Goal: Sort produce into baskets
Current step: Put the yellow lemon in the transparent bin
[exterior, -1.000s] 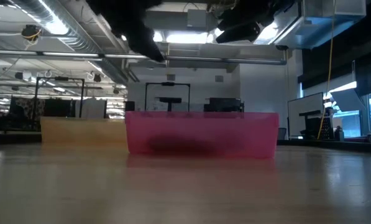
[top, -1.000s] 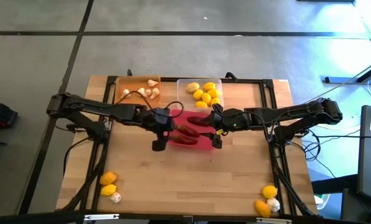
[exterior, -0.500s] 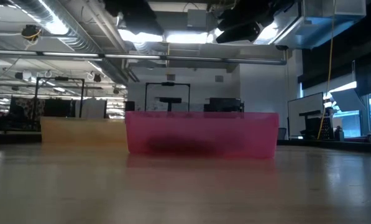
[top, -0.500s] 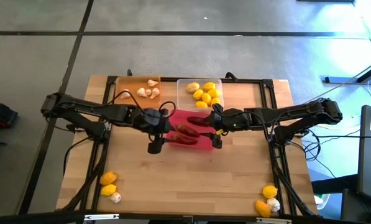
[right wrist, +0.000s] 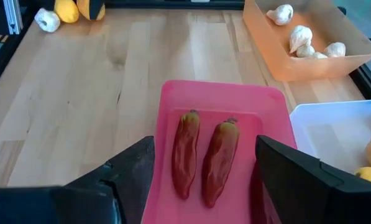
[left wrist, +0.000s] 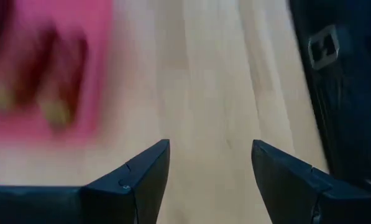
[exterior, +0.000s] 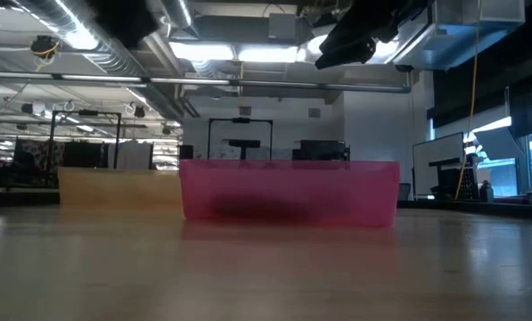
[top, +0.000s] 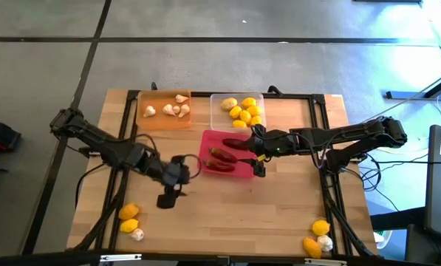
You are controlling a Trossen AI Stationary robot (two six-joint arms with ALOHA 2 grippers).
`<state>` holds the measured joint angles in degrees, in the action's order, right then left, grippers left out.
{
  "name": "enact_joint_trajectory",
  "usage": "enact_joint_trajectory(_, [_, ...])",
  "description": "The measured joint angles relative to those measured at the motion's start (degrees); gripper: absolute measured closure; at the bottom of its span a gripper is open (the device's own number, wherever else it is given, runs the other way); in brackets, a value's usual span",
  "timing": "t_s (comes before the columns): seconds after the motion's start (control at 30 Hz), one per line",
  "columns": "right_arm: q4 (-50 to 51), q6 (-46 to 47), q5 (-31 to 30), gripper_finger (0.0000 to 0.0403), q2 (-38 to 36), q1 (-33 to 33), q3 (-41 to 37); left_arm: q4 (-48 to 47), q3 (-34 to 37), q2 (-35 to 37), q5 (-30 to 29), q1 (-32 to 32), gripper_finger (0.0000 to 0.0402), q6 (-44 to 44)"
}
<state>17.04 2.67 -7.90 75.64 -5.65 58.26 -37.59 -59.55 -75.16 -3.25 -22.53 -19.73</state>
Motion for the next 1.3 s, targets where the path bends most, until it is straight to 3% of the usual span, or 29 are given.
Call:
enact_joint_trajectory(0.2, [-0.6, -1.8, 0.0, 0.0133, 1.7, 0.0, 0.1, -11.0, 0.0, 0.0, -0.1, -8.9, 0.0181, -18.7])
enact_joint_trajectory(0.53, [-0.4, -4.6, 0.0, 0.0133, 5.3, 0.0, 0.1, -15.4, 3.2, 0.0, -0.6, -17.2, 0.0181, -37.9])
enact_joint_trajectory(0.9, [-0.6, -5.9, 0.0, 0.0133, 5.8, 0.0, 0.1, -15.7, 13.1, 0.0, 13.9, -25.2, 0.0181, -64.3])
enact_joint_trajectory(1.1, [-0.7, -6.0, -0.3, 0.0133, 5.8, 0.0, 0.1, -15.2, 15.5, 0.0, 20.0, -26.7, 0.0181, -70.0])
enact_joint_trajectory(1.3, [-0.7, -6.0, -0.5, 0.0133, 5.8, 0.0, 0.1, -14.1, 18.3, 0.0, 20.8, -27.7, 0.0181, -69.6])
